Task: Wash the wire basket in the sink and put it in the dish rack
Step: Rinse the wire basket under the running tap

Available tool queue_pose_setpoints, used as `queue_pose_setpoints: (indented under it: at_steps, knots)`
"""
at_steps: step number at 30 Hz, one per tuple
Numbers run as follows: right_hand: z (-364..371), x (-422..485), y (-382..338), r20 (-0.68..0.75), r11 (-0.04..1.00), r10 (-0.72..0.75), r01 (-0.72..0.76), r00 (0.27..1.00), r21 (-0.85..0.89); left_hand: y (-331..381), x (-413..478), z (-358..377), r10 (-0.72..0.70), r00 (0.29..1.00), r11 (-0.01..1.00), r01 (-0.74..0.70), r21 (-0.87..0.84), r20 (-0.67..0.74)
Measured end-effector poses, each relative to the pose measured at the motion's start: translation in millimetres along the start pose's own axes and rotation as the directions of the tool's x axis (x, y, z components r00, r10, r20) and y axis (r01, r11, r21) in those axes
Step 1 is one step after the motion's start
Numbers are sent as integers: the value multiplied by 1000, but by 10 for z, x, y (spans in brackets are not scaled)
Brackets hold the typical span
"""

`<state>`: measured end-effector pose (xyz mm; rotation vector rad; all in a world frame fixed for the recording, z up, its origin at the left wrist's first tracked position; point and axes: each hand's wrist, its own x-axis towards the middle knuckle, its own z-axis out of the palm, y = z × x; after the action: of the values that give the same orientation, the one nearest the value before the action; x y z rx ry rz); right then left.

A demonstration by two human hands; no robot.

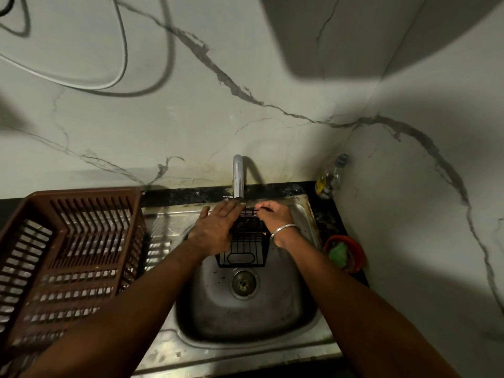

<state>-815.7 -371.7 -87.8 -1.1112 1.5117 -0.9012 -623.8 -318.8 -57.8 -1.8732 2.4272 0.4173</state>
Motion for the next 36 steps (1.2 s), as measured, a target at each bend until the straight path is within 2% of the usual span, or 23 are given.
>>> queue_pose_setpoints:
  at_steps: [2, 5, 8, 10, 13, 15, 18, 19, 21, 22, 24, 26, 29, 32, 34, 36]
  knots:
    - [20, 22, -37, -3, 999, -2, 2, 1000, 34, -26, -1, 56, -86, 996, 975, 77, -206, -33]
    - [-12, 30, -60, -14, 998, 10, -9, 1000, 66, -57, -16, 74, -270, 954, 830, 161, -534, -132]
    - [-111, -11, -70, -13, 1000, -22, 22, 1000, 6, 37, -42, 12, -302, 933, 784, 126, -608, -196]
    - [-87, 20, -90, 42, 974, -88, 95, 995, -206, 109, -3, 6, -330, 921, 766, 133, -629, -206]
    - [23, -29, -254, 158, 823, -173, 231, 972, -518, 110, 10, 48, -355, 910, 766, 154, -625, -212]
    - [93, -127, -418, 260, 663, -216, 337, 941, -668, 112, 14, 48, -356, 906, 768, 143, -625, -230]
    - [172, -285, -555, 494, 380, -169, 518, 853, -766, 171, -9, -4, -298, 908, 778, 52, -626, -295]
    - [162, -275, -546, 554, 349, -132, 561, 822, -750, 161, -20, 2, -296, 904, 779, 41, -626, -309]
    - [96, -234, -500, 628, 352, -52, 602, 777, -716, 129, -44, 20, -309, 900, 766, 45, -641, -306]
    - [94, -242, -466, 627, 347, -27, 596, 778, -724, 129, -54, 36, -310, 902, 765, 49, -642, -300]
    - [218, -331, -422, 538, 311, -34, 521, 842, -795, 190, -49, 41, -274, 913, 776, 24, -630, -302]
    - [393, -421, -364, 418, 279, -123, 435, 900, -856, 257, -28, 49, -248, 918, 775, -4, -632, -311]
    - [313, -372, -320, 390, 279, -324, 481, 862, -831, 204, -35, 19, -231, 930, 773, -2, -634, -285]
    - [119, -269, -320, 369, 366, -440, 539, 819, -759, 76, -87, 86, -163, 972, 781, 21, -624, -171]
    - [120, -301, -369, 319, 468, -450, 524, 834, -712, 27, -61, 166, -164, 978, 763, 44, -645, -127]
    - [161, -324, -375, 299, 523, -437, 510, 848, -683, 61, -16, 169, -181, 974, 761, 51, -647, -136]
